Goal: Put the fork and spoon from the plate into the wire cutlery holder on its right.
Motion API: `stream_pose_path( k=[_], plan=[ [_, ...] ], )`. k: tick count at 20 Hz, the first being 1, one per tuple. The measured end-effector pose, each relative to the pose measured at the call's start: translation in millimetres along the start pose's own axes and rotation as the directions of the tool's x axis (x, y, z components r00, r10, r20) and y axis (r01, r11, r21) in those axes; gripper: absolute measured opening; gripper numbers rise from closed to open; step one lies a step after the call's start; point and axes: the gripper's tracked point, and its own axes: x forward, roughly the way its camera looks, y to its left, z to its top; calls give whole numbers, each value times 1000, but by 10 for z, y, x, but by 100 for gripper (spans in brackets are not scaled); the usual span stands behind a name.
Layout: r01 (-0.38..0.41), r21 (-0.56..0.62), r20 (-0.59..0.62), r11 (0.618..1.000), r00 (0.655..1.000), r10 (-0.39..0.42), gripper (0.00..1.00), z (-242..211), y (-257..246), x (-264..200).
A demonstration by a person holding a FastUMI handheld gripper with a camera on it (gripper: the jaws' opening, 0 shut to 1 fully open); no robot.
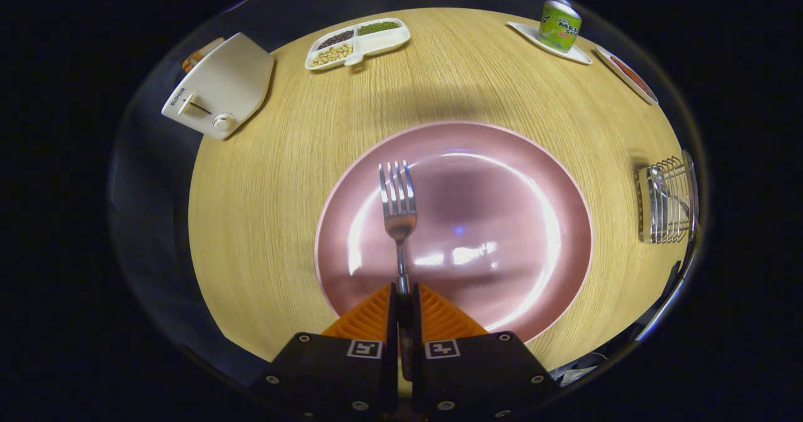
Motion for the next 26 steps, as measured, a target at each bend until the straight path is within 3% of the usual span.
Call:
stream_pose_path(
  k=[3, 9, 16, 26],
  plan=[
    [-9, -46, 41, 999, 999, 11, 5, 52, -46, -83],
    [14, -91, 125, 996, 992, -2, 5, 154, -330, -388],
    [67, -62, 171, 996, 984, -55, 5, 170, -1017, -801],
    [76, 66, 188, 995, 978, -87, 5, 121, -2083, -1186]
  ],
)
